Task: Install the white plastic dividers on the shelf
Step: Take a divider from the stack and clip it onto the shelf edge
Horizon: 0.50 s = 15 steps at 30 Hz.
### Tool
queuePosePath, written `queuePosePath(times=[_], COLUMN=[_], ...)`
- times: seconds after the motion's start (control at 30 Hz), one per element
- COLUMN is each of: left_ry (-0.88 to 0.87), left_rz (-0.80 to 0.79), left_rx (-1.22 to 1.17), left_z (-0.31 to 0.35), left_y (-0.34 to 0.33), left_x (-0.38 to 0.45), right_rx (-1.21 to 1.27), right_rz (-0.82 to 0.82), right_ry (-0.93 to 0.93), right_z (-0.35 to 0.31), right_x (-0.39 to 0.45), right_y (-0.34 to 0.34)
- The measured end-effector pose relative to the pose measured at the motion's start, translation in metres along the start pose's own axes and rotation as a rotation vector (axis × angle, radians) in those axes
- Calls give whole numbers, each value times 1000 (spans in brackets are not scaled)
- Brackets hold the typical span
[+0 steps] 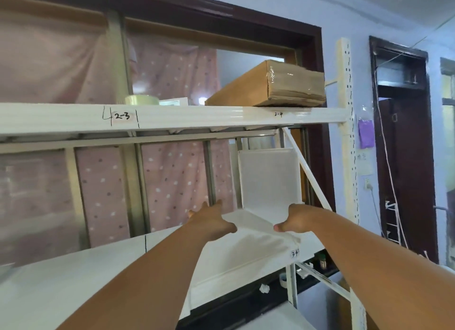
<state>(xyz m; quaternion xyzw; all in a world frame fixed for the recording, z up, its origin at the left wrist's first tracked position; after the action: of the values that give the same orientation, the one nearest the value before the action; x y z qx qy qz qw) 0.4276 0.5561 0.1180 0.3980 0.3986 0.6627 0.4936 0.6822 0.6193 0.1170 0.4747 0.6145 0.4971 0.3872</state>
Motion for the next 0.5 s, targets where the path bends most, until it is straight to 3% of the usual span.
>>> queuePosePath(times=[0.23, 0.5], left_ry=[48, 242], left_rz=[18, 95], left_rx=[42, 87], left_z=[-92, -253], left_y=[45, 100], left_x=[-23, -82], right_rx=[-109, -99], right_rz=[9, -39], right_ry=[118, 357], right_z=[-99, -256], right_x=[-3, -10], right_y=[-16, -58])
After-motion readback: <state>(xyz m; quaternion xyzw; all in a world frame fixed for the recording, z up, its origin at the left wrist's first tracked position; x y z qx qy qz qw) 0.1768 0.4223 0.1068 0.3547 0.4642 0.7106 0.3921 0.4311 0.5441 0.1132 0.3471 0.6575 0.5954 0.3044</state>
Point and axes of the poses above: each hand's wrist, its own x-axis towards the middle knuckle, its own y-axis out of the back of the hand, z = x × y, the point moved 1 cm from there along x, towards the middle knuckle, and after that the axes turned 3 degrees about -x, right-handed, at the moved point
